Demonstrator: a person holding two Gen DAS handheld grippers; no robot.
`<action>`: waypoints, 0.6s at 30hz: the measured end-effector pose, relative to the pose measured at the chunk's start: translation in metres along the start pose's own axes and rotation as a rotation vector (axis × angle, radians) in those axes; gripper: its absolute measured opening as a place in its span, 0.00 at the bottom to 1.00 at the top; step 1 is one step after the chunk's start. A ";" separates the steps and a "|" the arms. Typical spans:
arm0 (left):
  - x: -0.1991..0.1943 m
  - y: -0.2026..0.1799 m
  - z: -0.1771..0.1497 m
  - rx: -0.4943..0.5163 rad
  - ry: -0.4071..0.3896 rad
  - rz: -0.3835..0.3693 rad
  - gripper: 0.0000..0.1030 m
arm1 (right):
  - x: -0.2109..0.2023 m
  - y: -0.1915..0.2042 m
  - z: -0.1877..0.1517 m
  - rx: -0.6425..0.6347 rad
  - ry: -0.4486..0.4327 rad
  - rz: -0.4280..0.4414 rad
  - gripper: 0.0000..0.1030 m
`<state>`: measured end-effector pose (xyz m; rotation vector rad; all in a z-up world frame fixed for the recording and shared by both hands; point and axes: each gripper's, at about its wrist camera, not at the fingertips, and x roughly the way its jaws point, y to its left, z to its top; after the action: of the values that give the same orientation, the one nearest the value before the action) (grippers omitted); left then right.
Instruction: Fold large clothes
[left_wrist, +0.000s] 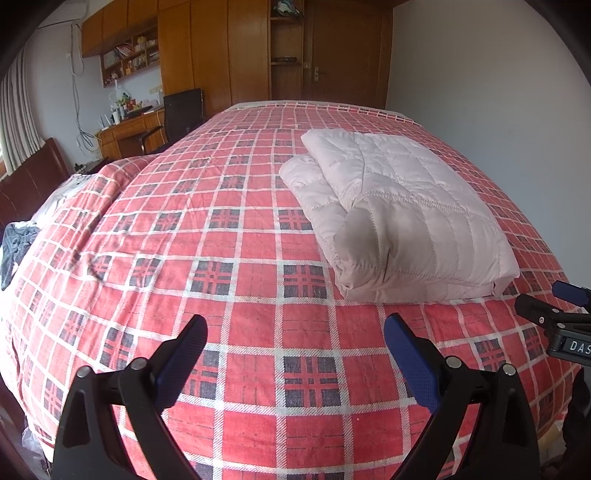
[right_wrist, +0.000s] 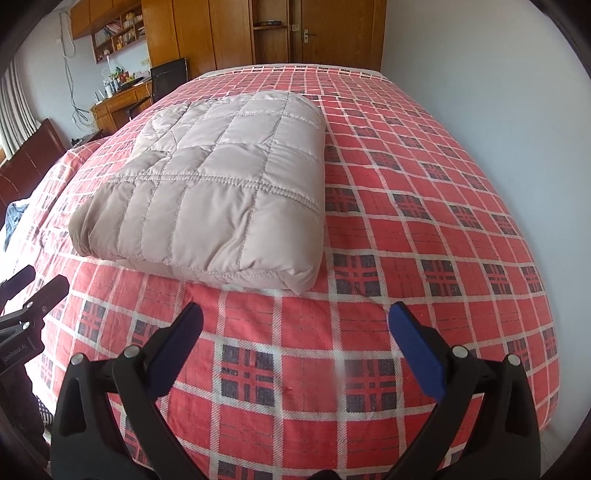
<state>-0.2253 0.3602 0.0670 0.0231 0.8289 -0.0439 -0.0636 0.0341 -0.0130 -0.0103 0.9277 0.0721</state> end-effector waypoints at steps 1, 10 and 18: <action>0.000 0.000 0.000 0.000 0.000 0.001 0.94 | 0.000 0.000 0.000 0.000 0.000 -0.001 0.97; 0.000 0.001 0.000 0.002 0.000 0.004 0.94 | 0.001 0.000 0.001 -0.002 0.001 0.005 0.97; 0.000 0.001 0.000 0.003 0.001 0.003 0.94 | 0.001 0.001 0.001 -0.003 0.001 0.006 0.97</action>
<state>-0.2253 0.3616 0.0670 0.0270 0.8296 -0.0424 -0.0621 0.0351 -0.0130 -0.0100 0.9287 0.0793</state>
